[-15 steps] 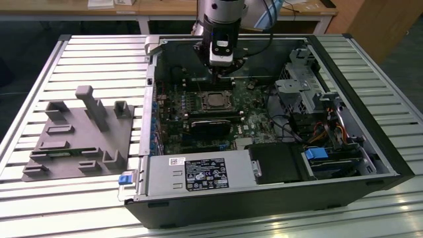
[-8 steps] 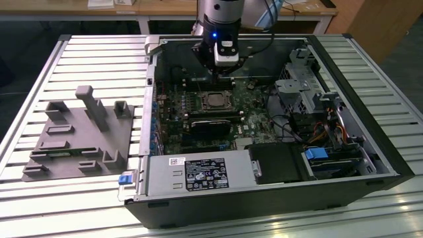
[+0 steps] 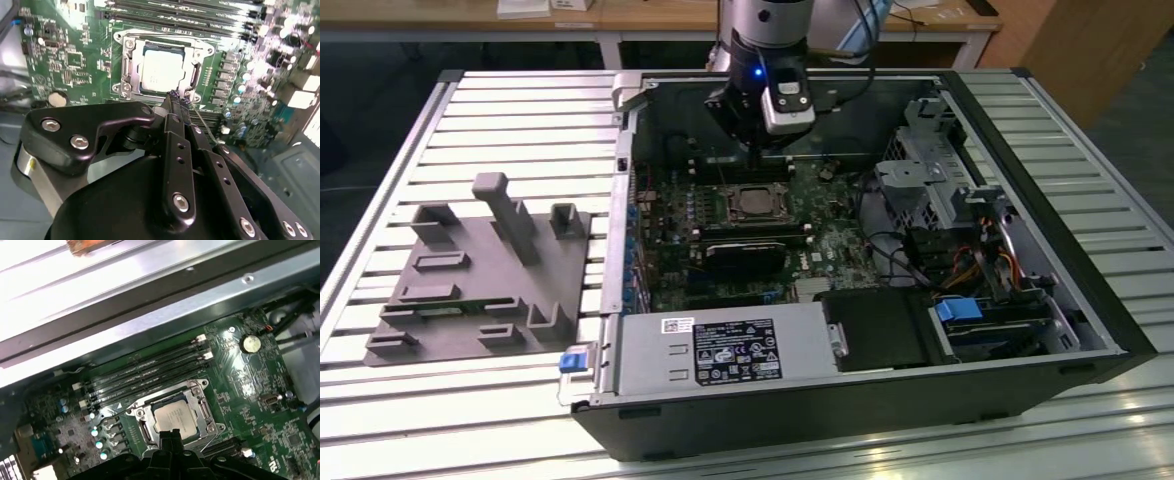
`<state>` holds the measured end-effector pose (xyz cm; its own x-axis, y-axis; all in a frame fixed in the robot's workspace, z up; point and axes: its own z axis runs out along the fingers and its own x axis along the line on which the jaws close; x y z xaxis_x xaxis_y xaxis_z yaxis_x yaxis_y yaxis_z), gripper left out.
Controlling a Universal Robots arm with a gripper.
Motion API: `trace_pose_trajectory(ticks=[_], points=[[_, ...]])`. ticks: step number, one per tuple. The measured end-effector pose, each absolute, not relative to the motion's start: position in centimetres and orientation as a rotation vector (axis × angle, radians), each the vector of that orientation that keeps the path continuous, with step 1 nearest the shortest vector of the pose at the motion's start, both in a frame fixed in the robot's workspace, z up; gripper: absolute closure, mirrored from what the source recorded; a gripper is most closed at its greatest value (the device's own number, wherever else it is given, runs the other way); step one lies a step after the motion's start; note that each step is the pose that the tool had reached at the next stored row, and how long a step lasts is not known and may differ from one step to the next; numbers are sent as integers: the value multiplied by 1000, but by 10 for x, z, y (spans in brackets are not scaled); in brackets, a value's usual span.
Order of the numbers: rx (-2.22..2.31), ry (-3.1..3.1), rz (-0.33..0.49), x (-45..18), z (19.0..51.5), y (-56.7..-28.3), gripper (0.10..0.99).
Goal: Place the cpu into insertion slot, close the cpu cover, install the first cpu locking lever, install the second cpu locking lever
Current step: 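Install the first cpu locking lever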
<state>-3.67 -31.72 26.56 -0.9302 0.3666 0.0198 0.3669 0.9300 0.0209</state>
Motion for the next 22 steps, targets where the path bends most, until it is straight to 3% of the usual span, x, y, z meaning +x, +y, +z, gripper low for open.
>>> trace_pose_trajectory(ticks=[22], points=[[-134,-3121,-34,-43,263,-317,973]])
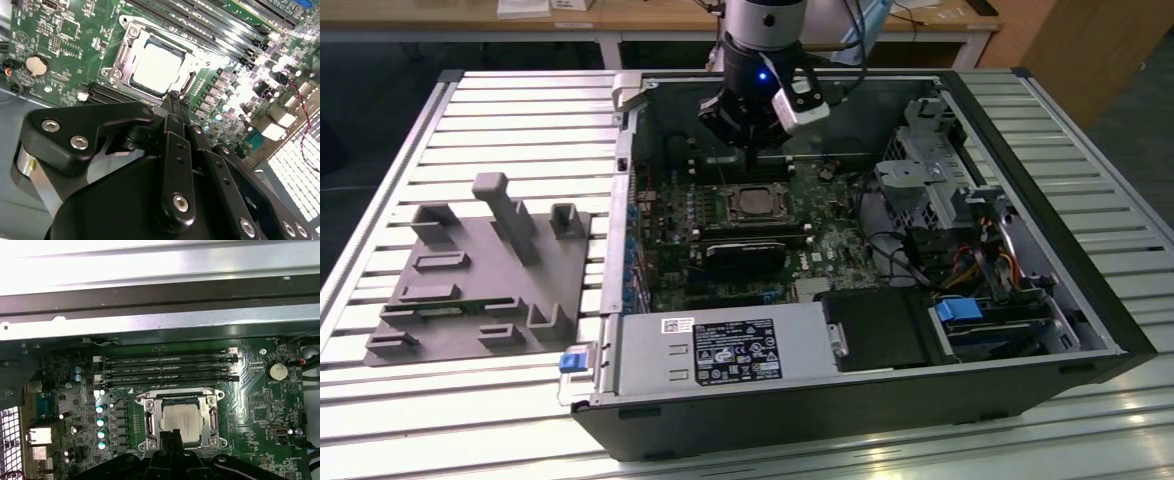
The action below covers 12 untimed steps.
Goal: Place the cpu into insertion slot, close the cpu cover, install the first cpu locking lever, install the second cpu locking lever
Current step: 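Install the first cpu locking lever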
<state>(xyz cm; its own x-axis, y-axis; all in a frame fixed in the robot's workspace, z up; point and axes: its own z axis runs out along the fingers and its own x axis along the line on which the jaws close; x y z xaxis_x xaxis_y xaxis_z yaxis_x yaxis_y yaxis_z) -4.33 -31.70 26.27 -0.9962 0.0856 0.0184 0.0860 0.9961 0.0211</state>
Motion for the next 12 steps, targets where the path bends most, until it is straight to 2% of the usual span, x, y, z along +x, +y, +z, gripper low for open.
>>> trace_pose_trajectory(ticks=[12], points=[[17,-3128,-33,-54,262,-317,973]])
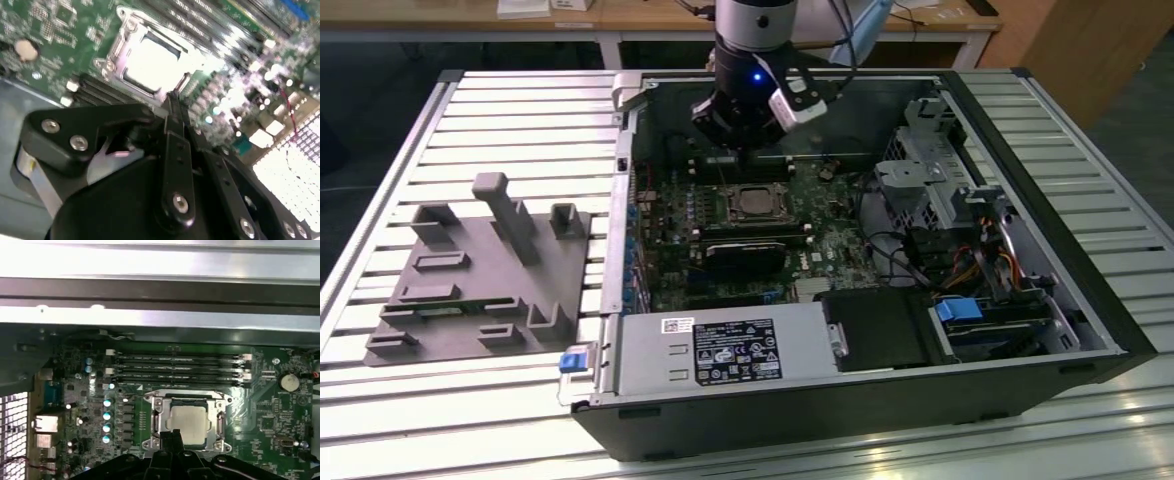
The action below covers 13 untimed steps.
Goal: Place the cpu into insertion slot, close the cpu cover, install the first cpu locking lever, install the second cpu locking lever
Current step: 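Install the first cpu locking lever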
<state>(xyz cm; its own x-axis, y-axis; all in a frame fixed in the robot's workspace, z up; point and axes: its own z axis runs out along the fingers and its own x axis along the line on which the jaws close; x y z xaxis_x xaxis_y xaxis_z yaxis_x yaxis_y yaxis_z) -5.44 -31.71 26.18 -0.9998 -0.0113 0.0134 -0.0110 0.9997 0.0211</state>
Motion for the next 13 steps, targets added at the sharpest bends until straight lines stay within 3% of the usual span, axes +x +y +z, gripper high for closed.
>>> trace_pose_trajectory(ticks=[7,13], points=[[18,-3140,-36,-76,261,-317,973],[18,-3156,-137,-89,261,-317,973]])
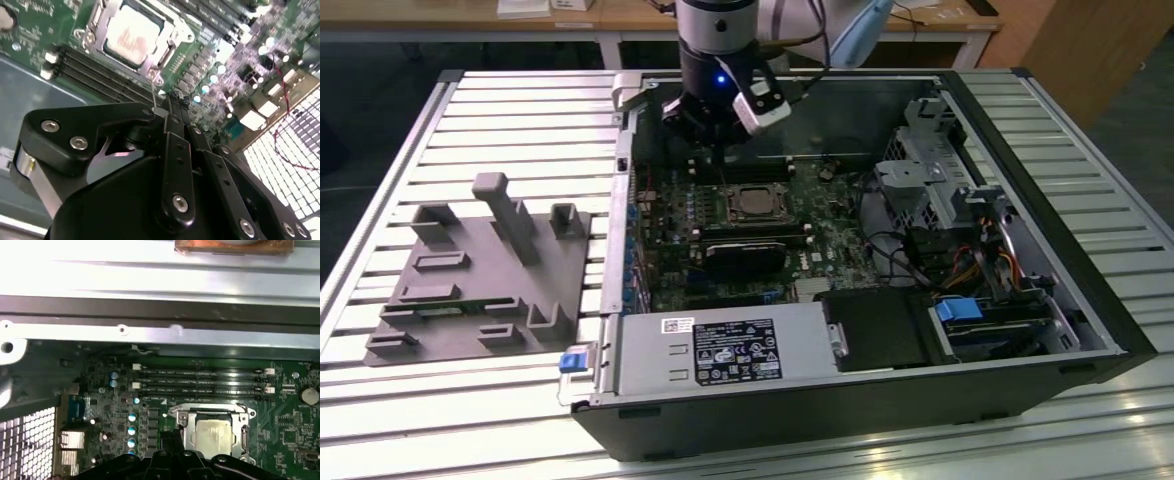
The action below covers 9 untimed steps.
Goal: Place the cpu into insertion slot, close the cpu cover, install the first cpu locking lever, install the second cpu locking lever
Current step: 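Install the first cpu locking lever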
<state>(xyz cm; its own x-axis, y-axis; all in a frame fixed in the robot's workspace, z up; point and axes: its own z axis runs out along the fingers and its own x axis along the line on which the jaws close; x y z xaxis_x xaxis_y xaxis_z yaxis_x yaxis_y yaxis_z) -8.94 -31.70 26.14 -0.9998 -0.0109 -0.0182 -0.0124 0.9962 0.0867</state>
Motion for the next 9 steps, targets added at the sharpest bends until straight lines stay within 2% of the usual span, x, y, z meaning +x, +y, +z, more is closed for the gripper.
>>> trace_pose_trajectory(ticks=[9], points=[[-19,3106,136,-102,259,-315,973]])
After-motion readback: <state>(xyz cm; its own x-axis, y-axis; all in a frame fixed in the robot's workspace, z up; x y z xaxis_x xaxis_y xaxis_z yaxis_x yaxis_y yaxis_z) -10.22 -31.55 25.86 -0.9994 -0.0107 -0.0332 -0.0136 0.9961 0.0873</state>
